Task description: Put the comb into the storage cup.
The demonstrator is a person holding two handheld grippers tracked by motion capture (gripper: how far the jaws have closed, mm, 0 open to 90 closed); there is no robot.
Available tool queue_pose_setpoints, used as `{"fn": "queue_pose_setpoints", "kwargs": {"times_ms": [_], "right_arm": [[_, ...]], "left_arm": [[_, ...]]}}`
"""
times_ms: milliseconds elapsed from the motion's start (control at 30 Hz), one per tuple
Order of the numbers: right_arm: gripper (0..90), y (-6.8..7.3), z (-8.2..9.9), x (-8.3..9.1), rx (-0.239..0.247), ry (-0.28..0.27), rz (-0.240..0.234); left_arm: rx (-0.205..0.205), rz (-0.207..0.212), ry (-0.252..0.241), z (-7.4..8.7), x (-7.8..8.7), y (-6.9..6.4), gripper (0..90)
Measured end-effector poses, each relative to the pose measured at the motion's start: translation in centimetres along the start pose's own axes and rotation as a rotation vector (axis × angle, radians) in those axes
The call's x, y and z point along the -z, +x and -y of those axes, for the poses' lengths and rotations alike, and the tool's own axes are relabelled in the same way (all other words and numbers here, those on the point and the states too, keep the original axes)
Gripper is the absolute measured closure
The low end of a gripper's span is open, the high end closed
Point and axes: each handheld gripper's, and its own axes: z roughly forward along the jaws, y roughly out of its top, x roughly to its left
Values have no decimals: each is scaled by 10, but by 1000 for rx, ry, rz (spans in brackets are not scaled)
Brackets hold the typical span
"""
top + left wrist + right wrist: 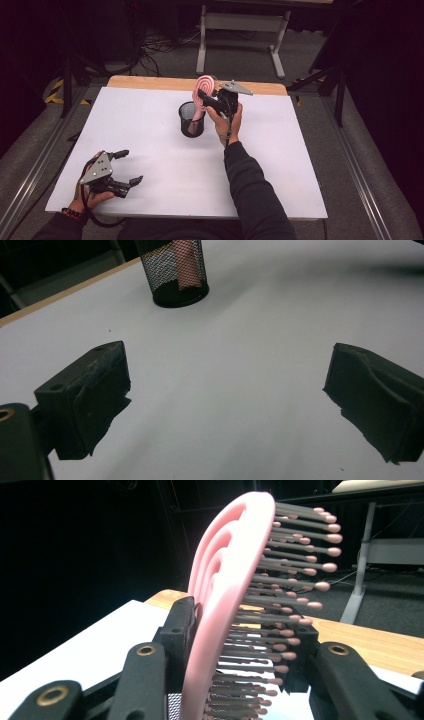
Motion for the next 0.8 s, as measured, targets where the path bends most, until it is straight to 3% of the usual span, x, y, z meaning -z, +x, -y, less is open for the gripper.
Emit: {"fn": "queue_pose_setpoints", "kwargs": {"times_ms": [433,800], "right_arm": [[495,-2,4,-6,19,36,40],[507,-8,7,-7,19,63,65]], "left_arm": [[5,2,-9,0,0,0,53],[3,-2,-22,-1,2,-1,55]]}}
